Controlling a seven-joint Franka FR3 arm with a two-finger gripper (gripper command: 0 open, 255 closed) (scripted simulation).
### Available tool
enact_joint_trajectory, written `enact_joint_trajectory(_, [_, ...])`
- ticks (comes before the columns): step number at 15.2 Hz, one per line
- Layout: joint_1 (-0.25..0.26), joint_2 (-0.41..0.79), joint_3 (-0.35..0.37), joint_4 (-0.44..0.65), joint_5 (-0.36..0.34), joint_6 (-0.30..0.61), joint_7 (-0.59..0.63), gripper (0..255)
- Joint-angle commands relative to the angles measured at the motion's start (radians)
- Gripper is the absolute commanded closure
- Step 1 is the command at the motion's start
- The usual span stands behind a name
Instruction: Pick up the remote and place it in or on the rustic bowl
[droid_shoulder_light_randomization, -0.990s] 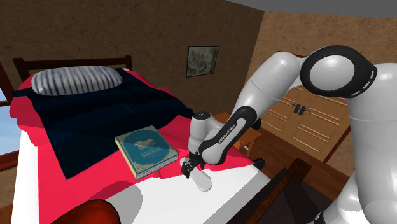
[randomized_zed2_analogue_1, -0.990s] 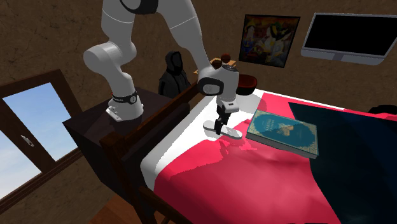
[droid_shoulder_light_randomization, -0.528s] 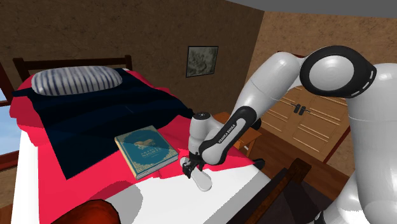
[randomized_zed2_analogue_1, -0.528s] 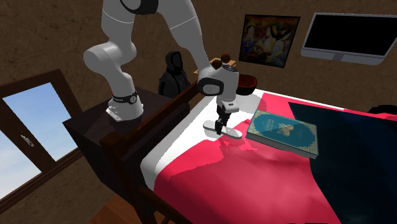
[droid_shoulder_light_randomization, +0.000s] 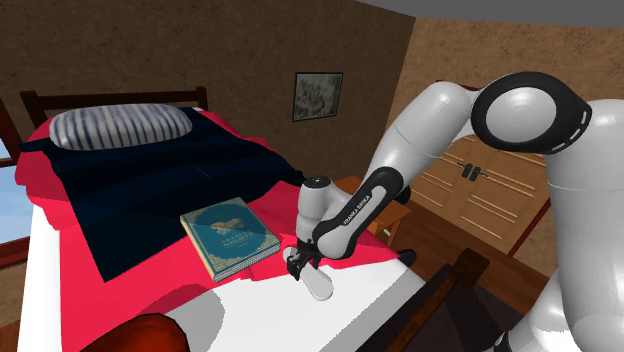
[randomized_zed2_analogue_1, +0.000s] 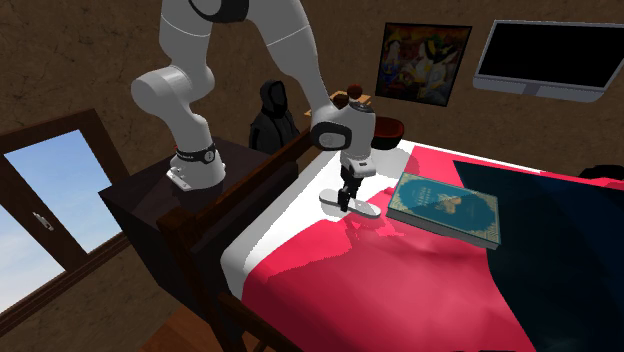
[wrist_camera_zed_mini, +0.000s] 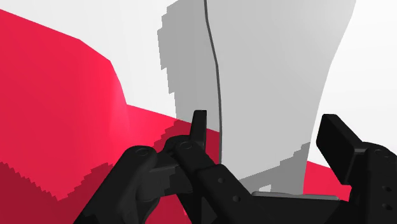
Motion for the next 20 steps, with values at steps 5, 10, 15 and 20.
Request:
enact_joint_trajectory(5, [-0.017, -0.066, 0.022, -0.018, 0.021, -0.048, -0.016, 255])
enact_joint_trajectory(10, [-0.032, -0.131, 0.042, -0.031, 0.046, -0.100, -0.035, 255])
enact_joint_trajectory(15, [-0.045, -0.193, 0.060, -0.038, 0.072, -0.153, -0.054, 255])
enact_joint_trajectory(20, [-0.056, -0.252, 0.075, -0.039, 0.099, -0.210, -0.073, 255])
